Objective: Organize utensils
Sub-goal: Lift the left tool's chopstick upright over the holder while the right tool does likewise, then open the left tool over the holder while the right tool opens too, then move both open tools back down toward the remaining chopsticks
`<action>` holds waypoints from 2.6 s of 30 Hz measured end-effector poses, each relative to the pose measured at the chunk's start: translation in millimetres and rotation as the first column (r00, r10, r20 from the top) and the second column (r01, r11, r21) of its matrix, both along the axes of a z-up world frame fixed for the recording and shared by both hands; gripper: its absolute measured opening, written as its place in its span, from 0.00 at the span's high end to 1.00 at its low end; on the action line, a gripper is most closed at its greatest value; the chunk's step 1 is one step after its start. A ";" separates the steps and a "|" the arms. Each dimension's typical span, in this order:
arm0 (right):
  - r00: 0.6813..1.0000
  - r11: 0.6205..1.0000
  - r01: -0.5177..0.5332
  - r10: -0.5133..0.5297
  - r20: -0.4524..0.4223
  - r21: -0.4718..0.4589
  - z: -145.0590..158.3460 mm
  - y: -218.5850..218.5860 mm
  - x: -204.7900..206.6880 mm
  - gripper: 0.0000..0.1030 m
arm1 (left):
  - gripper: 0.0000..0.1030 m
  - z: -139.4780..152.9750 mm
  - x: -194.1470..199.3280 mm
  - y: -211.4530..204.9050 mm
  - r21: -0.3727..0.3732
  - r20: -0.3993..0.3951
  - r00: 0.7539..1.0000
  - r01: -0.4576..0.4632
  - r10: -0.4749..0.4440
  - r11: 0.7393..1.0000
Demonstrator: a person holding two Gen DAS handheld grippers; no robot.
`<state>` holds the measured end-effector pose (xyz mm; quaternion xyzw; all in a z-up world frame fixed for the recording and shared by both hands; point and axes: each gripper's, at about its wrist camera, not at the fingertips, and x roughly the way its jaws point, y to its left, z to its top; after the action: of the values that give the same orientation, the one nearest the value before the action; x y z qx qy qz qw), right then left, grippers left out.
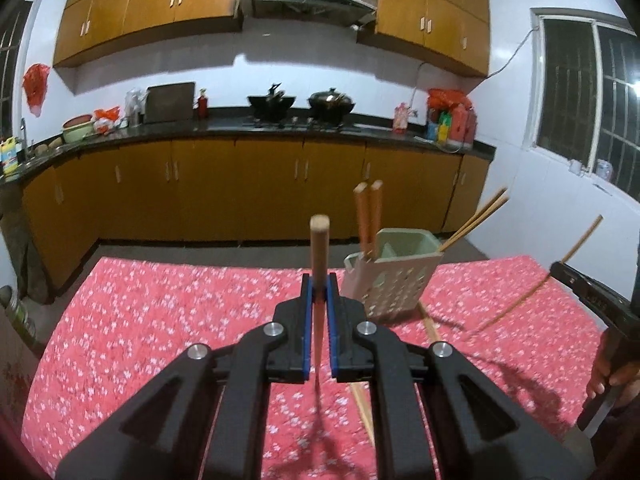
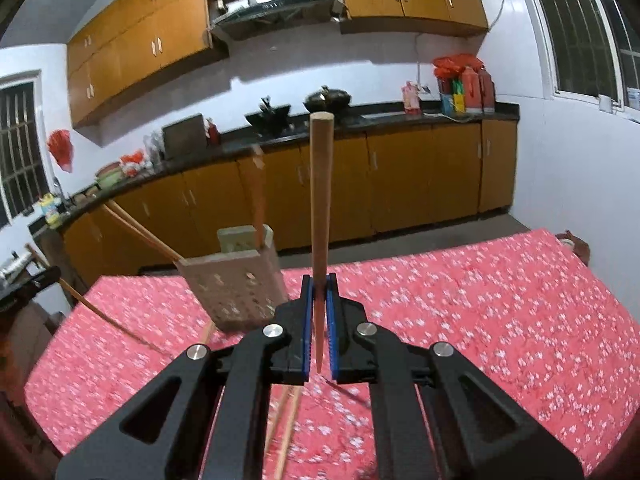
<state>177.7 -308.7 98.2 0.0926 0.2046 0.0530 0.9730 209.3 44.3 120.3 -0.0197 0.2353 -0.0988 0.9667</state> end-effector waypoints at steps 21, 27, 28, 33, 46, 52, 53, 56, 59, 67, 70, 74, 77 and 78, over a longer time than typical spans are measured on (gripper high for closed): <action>0.977 0.996 -0.075 0.066 0.203 0.039 60.4 42.4 57.9 0.93 | 0.93 84.8 50.8 -61.8 -0.124 0.316 0.947 -0.010 0.049 0.992; 0.992 0.995 -0.088 0.085 0.092 0.035 31.0 49.7 92.5 0.93 | 0.93 59.2 75.0 -67.6 -0.129 0.284 0.957 -0.026 0.062 0.991; 0.993 0.995 -0.091 0.088 0.082 0.034 29.2 50.8 94.4 0.93 | 0.93 55.2 78.8 -68.7 -0.130 0.268 0.962 -0.025 0.059 0.991; 0.994 0.994 -0.101 0.099 0.043 0.034 19.5 54.1 100.9 0.93 | 0.93 39.6 90.2 -64.7 -0.142 0.220 0.974 -0.023 0.054 0.990; 0.992 0.994 -0.100 0.096 0.084 0.049 43.7 48.5 75.7 0.80 | 0.77 42.5 77.1 -56.0 -0.155 0.208 0.977 -0.018 0.050 0.988; 0.990 0.997 -0.062 0.054 0.127 0.054 50.6 21.5 32.2 0.80 | 0.77 45.8 41.3 -34.6 -0.163 0.196 0.977 -0.050 0.082 0.985; 0.992 0.997 -0.051 0.045 0.118 0.051 46.5 17.6 28.1 0.80 | 0.77 42.2 34.4 -29.3 -0.155 0.183 0.979 -0.065 0.093 0.986; 0.999 0.999 -0.009 0.008 0.038 0.033 20.4 6.2 21.8 0.80 | 0.74 21.7 19.1 -15.7 -0.126 0.125 0.986 -0.099 0.115 0.987; 0.994 1.000 0.006 -0.004 -0.105 0.018 -24.1 0.9 26.0 0.80 | 0.74 -12.2 12.6 -6.3 -0.059 0.045 0.989 -0.139 0.142 0.988; 0.909 0.997 -0.068 0.072 -0.411 0.025 -134.4 30.8 37.6 0.80 | 0.74 -109.4 17.8 3.0 0.013 -0.245 0.959 -0.144 0.143 0.989; 0.890 0.995 -0.098 0.091 -0.447 0.008 -152.9 47.4 39.9 0.80 | 0.74 -130.6 14.5 0.3 0.004 -0.300 0.946 -0.125 0.120 0.992; 0.881 0.995 -0.100 0.075 -0.467 -0.028 -162.9 56.5 45.5 0.80 | 0.74 -144.7 10.0 -5.8 -0.012 -0.329 0.941 -0.089 0.080 0.996; 0.892 0.992 -0.097 0.049 -0.450 -0.082 -162.5 55.5 43.7 0.88 | 0.74 -147.5 12.4 -14.9 -0.041 -0.348 0.937 -0.053 0.035 0.998; 0.893 0.992 -0.087 0.037 -0.449 -0.092 -163.8 54.7 44.7 0.92 | 0.74 -149.8 13.0 -17.9 -0.053 -0.358 0.934 -0.040 0.018 0.998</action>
<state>222.4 -253.9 -65.5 0.0420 0.4277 0.0500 0.9016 222.3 26.5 -29.5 -0.0696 0.4035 -0.0862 0.9082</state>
